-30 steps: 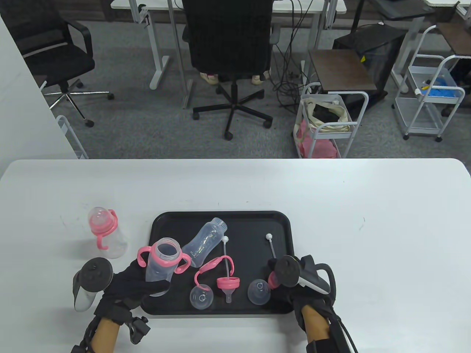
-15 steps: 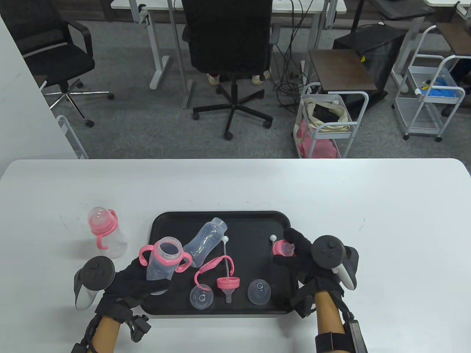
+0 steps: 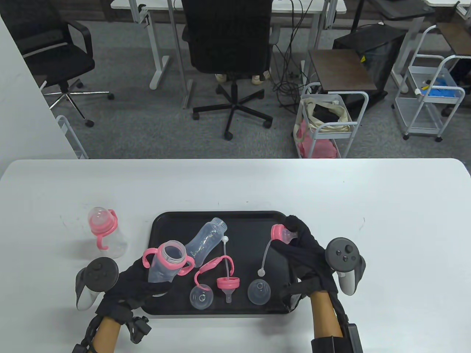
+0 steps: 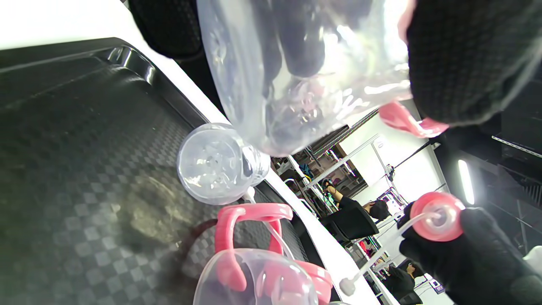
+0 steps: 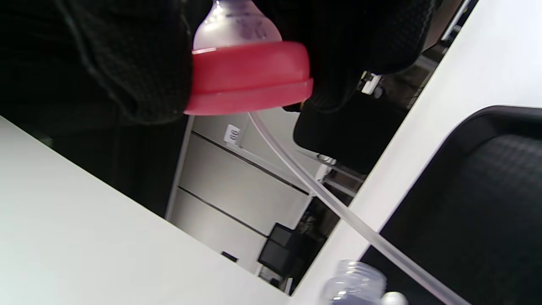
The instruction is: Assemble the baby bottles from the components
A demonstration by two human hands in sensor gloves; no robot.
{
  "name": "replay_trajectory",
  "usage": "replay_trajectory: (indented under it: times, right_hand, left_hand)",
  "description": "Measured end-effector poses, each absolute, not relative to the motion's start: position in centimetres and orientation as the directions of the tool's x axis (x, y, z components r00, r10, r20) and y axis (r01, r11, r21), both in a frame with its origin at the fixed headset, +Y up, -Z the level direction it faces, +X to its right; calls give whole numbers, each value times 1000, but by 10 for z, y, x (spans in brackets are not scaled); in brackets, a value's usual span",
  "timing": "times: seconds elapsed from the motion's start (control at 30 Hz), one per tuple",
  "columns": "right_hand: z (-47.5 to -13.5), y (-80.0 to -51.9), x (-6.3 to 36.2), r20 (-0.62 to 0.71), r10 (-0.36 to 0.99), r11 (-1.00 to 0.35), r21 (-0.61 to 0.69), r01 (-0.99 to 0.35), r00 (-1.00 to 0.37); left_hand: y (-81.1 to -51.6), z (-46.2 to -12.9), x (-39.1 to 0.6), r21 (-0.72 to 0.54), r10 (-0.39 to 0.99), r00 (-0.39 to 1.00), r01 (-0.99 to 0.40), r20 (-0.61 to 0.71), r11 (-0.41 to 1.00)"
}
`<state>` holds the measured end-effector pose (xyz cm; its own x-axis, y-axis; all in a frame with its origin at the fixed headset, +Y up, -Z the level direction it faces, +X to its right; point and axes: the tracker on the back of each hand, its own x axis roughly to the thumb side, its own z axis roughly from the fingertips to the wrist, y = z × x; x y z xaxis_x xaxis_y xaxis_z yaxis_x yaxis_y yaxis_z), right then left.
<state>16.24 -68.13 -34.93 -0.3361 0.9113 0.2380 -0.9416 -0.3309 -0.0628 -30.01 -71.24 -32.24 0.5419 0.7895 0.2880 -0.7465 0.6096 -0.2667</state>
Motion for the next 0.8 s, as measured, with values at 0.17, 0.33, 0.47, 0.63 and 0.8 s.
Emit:
replay_trajectory:
  times: [0.17,0.33,0.47,0.63,0.8]
  right_hand:
    - [-340,-657,156,329,903,-275,-51,-960,-276]
    - [-331,-632,144,406,887,-229,-28,-973,-221]
    - [-322,-611,131,463,867,-202,-7,-979,-182]
    - [-312,-590,109,532,838,-154,15,-988,-123]
    - [-306,-570,86,586,807,-133,55,-990,-76]
  left_hand:
    - [-713,-322,-298,-276,780,552,-733,294,622]
    - [-714,-322,-295,-286,773,557,-720,304,632]
    - [-714,-322,-292,-299,764,566,-705,311,644]
    - [-715,-322,-289,-312,756,571,-690,321,654]
    - [-716,-322,-284,-324,750,571,-677,334,660]
